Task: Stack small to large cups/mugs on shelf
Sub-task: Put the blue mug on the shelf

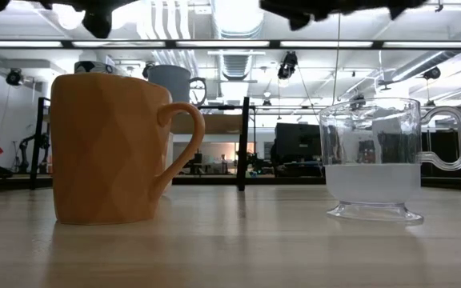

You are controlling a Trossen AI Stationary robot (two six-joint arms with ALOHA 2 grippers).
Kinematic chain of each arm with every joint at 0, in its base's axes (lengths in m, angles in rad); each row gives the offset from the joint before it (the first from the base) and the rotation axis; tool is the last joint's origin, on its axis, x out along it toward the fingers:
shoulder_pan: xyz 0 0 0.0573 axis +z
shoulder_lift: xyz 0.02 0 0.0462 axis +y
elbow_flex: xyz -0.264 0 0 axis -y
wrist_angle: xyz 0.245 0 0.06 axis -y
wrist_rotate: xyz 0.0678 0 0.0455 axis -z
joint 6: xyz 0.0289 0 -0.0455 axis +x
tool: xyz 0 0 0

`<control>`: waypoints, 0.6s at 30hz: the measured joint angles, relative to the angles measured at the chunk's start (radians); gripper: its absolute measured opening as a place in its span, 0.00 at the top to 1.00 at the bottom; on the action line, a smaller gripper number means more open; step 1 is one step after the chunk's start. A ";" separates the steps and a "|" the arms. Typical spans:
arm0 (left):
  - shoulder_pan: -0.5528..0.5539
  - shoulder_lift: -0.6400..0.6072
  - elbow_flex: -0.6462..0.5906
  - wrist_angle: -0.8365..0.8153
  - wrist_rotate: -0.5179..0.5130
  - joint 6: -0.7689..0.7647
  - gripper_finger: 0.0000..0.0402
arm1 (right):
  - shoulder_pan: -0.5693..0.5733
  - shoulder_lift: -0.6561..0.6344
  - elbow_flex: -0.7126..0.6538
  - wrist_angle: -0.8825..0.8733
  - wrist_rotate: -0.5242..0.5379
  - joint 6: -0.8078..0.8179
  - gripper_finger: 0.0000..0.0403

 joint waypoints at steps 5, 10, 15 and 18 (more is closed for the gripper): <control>0.000 0.111 0.103 -0.050 -0.001 -0.043 1.00 | 0.000 -0.096 -0.150 0.095 0.000 0.015 0.82; 0.002 0.214 0.267 -0.306 -0.036 -0.160 1.00 | -0.001 -0.170 -0.256 0.183 -0.019 0.022 0.83; 0.017 0.313 0.474 -0.639 -0.045 -0.291 1.00 | 0.000 -0.230 -0.330 0.246 -0.052 0.025 0.83; 0.035 0.373 0.594 -0.814 -0.045 -0.342 1.00 | 0.000 -0.256 -0.373 0.283 -0.060 0.026 0.83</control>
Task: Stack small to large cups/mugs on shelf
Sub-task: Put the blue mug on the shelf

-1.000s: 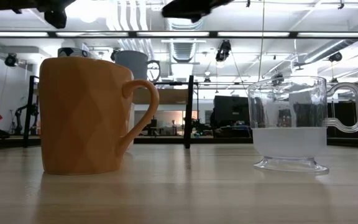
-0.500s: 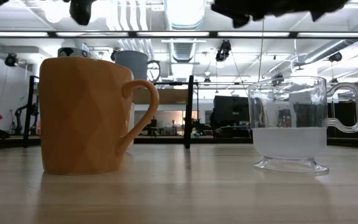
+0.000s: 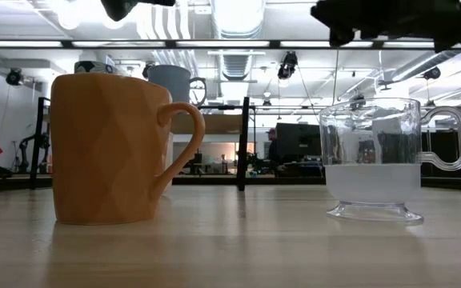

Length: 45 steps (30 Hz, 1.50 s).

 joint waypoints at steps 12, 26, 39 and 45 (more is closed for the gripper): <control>0.137 0.242 0.360 -0.540 0.085 0.014 1.00 | 0.000 -0.061 -0.172 0.215 -0.020 0.029 0.83; 0.274 0.435 0.670 -0.841 0.148 0.388 1.00 | 0.000 -0.098 -0.214 0.225 -0.016 0.042 0.83; 0.352 0.455 0.701 -0.894 0.172 0.463 0.78 | -0.001 -0.097 -0.215 0.221 -0.016 0.033 0.83; 0.369 0.471 0.699 -0.897 0.172 0.484 0.62 | -0.001 -0.097 -0.215 0.217 -0.016 0.022 0.83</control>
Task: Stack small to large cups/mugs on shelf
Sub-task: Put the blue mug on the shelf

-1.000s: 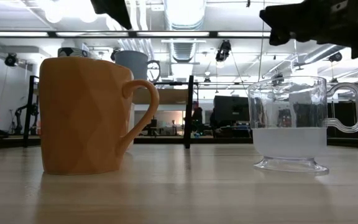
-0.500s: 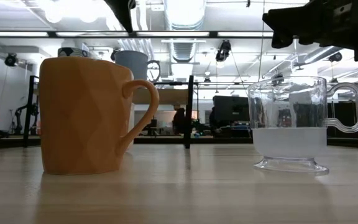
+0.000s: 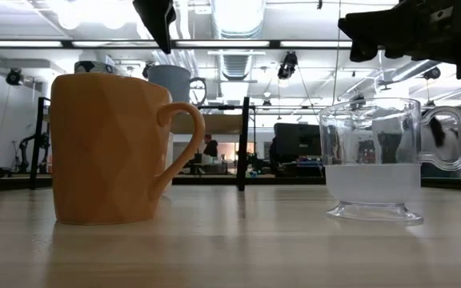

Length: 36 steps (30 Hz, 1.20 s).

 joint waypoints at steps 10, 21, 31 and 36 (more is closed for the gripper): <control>0.023 0.036 -0.004 -0.001 0.000 0.003 0.59 | 0.000 0.000 0.000 -0.003 0.000 0.000 0.83; 0.067 0.039 -0.030 0.001 -0.005 0.002 0.59 | 0.000 0.000 0.000 -0.003 0.000 -0.003 0.83; 0.067 0.039 -0.043 0.003 -0.001 0.003 0.59 | 0.000 0.000 0.000 -0.003 0.000 -0.003 0.83; 0.067 0.040 -0.056 0.010 -0.001 0.003 0.59 | 0.000 0.000 0.000 -0.003 0.000 -0.003 0.83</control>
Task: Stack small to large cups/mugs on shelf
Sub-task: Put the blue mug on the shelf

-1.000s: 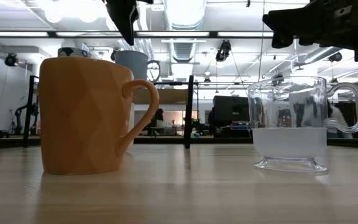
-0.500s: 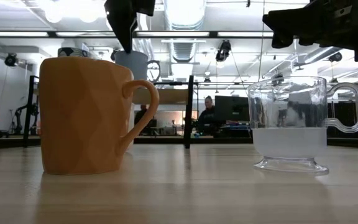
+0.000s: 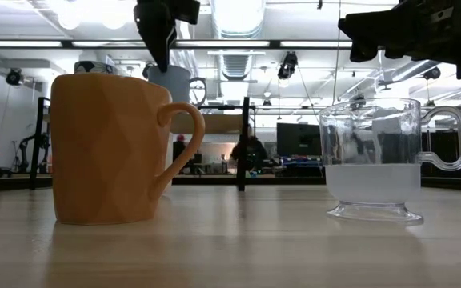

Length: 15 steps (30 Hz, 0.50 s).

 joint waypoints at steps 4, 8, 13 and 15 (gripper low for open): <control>0.000 0.000 0.000 0.000 0.000 0.000 0.63 | 0.000 0.000 0.000 0.000 0.000 0.000 0.83; 0.000 0.000 0.000 0.000 0.003 0.000 0.72 | 0.000 0.000 0.000 0.000 0.000 -0.001 0.83; 0.000 0.000 0.000 0.000 0.004 0.001 0.83 | 0.000 0.000 0.000 0.000 0.006 -0.003 0.83; 0.000 0.000 0.000 0.000 0.004 0.001 0.87 | 0.000 0.000 0.000 -0.001 0.008 -0.003 0.83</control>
